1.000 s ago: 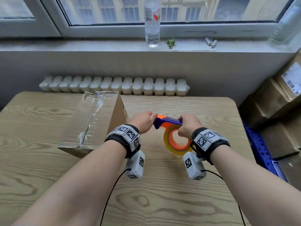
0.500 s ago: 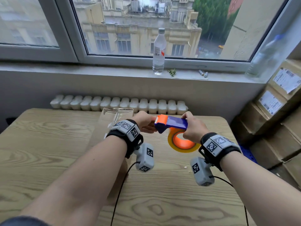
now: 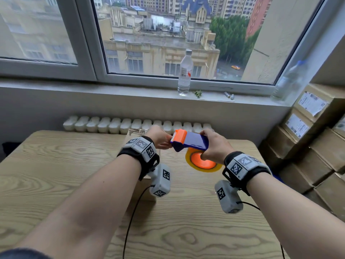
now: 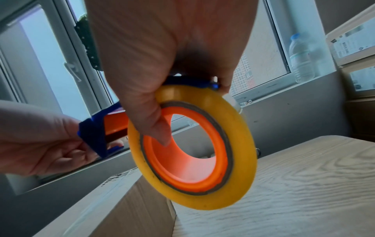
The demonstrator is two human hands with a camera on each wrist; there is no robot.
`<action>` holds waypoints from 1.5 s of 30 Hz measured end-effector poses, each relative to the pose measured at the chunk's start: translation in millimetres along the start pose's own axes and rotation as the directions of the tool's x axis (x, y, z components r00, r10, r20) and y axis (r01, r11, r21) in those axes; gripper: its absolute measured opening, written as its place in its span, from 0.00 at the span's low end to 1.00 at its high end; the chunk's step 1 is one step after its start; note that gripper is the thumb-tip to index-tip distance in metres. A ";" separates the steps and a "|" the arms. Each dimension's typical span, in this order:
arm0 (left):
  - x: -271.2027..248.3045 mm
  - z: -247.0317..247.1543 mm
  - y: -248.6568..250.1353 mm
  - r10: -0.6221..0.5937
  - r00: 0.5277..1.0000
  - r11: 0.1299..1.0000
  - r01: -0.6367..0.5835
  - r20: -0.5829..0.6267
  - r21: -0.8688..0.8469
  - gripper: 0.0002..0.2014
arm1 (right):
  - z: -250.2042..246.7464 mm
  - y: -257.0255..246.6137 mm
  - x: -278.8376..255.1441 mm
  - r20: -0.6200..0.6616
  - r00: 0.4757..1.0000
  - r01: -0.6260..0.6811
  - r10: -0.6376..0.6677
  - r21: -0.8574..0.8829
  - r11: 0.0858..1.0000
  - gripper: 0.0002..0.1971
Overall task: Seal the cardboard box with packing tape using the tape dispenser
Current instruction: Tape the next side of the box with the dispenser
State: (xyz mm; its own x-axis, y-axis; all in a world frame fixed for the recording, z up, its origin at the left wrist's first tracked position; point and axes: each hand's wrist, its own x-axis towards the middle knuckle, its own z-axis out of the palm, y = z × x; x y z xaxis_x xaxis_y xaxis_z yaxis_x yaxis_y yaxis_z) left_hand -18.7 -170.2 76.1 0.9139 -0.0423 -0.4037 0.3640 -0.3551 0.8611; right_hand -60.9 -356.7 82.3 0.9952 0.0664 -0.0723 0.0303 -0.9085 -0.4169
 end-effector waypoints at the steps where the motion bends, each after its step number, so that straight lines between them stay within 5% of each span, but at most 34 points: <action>1: -2.0 -3.5 0.0 0.007 1.000 1.000 -0.007 -0.019 -0.007 0.12 | -0.5 -3.5 -1.4 -0.007 1.000 0.019 -0.019 -0.001 1.000 0.33; 11: -17.4 -37.8 -10.8 0.111 0.984 0.991 -0.100 -0.138 0.086 0.13 | 5.1 -38.4 3.4 0.008 0.993 0.116 -0.116 -0.005 0.993 0.44; 15: -21.7 -59.5 -16.8 0.115 0.971 0.992 -0.103 -0.209 0.069 0.17 | 6.2 -59.3 3.5 -0.014 0.982 0.190 -0.190 0.012 0.982 0.40; 22: -41.5 -107.8 -41.9 0.014 0.990 0.985 -0.038 -0.142 -0.165 0.16 | 6.0 -102.0 7.0 0.044 0.956 0.276 -0.291 0.209 0.938 0.33; 36: -58.6 -152.9 -117.8 -0.194 0.965 0.968 0.158 -0.178 -0.196 0.11 | 30.6 -109.4 -11.3 0.200 0.930 0.306 -0.308 0.040 0.951 0.36; 45: -61.3 -127.3 -137.3 -0.240 0.953 0.933 0.173 -0.186 -0.316 0.12 | 37.3 -114.3 -19.8 0.250 0.919 0.338 -0.304 -0.105 0.935 0.29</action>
State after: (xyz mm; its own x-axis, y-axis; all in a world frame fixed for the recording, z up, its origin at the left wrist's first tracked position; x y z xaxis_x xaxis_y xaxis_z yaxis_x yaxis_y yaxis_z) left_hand -101.8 0.1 22.0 0.8170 0.2186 -0.5336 0.5545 -0.0435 0.8311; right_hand -87.6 -238.8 97.6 0.8823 0.4405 -0.1658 0.3747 -0.8705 -0.3191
